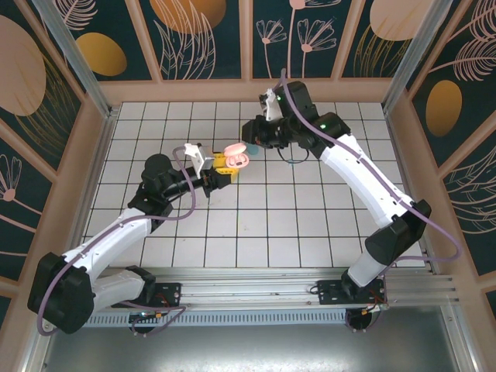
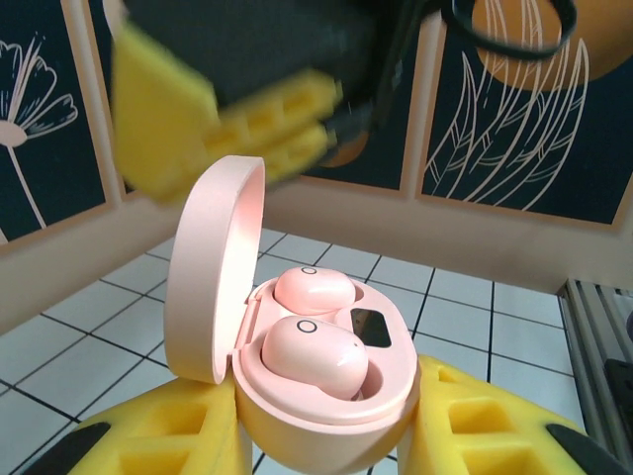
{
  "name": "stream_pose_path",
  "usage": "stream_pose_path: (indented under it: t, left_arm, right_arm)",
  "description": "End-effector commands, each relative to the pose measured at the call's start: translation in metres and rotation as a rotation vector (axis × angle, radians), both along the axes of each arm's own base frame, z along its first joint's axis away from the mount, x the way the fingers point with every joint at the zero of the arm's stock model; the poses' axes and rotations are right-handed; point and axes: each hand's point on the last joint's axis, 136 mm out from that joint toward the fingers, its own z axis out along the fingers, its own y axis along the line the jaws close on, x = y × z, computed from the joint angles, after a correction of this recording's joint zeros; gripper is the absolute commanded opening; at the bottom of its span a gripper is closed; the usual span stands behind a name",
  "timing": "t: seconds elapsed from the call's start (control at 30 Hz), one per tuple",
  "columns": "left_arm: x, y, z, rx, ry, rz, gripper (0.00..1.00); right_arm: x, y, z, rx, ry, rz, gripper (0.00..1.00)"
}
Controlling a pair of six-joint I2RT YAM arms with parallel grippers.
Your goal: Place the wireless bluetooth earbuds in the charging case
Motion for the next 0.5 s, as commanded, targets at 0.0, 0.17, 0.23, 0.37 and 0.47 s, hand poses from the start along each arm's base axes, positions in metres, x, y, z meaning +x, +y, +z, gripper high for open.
stream_pose_path:
  t: [0.0,0.17,0.23,0.37,0.47]
  left_arm:
    - [0.002,-0.005,0.019,-0.026,-0.05,-0.028,0.09]
    - [0.007,-0.01,0.023,-0.026,-0.057,-0.049,0.09]
    - [0.008,-0.012,0.021,-0.017,-0.058,-0.057,0.09]
    - [0.01,-0.014,0.02,-0.019,-0.056,-0.061,0.09]
    - [0.012,-0.014,0.022,-0.028,-0.049,-0.056,0.09]
  right_arm:
    - [-0.013,-0.014,0.0,-0.036,-0.022,0.006,0.2]
    - [-0.023,-0.017,0.006,-0.011,-0.041,0.031,0.2]
    - [-0.021,-0.022,0.011,-0.001,-0.059,0.009,0.2]
    - [-0.01,-0.037,0.024,0.074,-0.037,-0.061,0.24]
    - [-0.014,-0.039,0.027,0.166,-0.006,-0.083,0.32]
